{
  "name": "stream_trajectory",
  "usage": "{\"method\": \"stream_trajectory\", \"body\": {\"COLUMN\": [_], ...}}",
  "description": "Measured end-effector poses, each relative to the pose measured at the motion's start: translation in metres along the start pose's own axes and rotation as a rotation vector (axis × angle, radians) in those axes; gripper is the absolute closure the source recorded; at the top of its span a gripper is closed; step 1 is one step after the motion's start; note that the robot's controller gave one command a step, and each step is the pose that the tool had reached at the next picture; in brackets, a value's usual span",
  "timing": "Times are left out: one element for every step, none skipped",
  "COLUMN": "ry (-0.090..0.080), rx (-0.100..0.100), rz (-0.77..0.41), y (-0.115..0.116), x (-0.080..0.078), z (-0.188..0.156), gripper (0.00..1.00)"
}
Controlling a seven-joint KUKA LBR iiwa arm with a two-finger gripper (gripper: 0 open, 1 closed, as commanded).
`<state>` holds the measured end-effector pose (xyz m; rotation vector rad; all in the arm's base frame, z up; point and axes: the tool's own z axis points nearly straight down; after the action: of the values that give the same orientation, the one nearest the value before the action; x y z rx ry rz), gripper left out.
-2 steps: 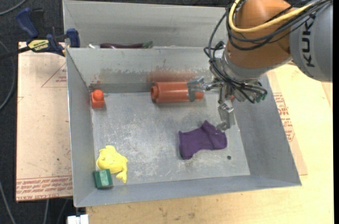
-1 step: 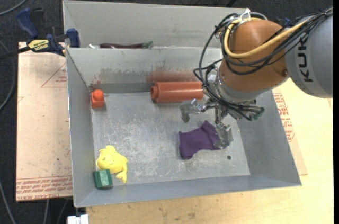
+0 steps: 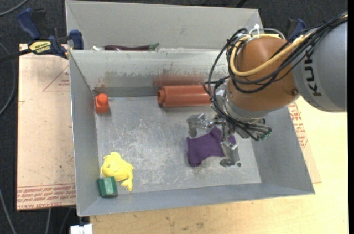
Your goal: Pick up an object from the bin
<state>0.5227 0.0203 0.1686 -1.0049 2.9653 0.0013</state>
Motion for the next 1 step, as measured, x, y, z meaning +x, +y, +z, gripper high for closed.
{"method": "stream_trajectory", "body": {"ry": [-0.003], "rx": [0.000], "rz": [-0.160], "y": [-0.0033], "x": [-0.0058], "z": [0.0370], "gripper": [0.00]}}
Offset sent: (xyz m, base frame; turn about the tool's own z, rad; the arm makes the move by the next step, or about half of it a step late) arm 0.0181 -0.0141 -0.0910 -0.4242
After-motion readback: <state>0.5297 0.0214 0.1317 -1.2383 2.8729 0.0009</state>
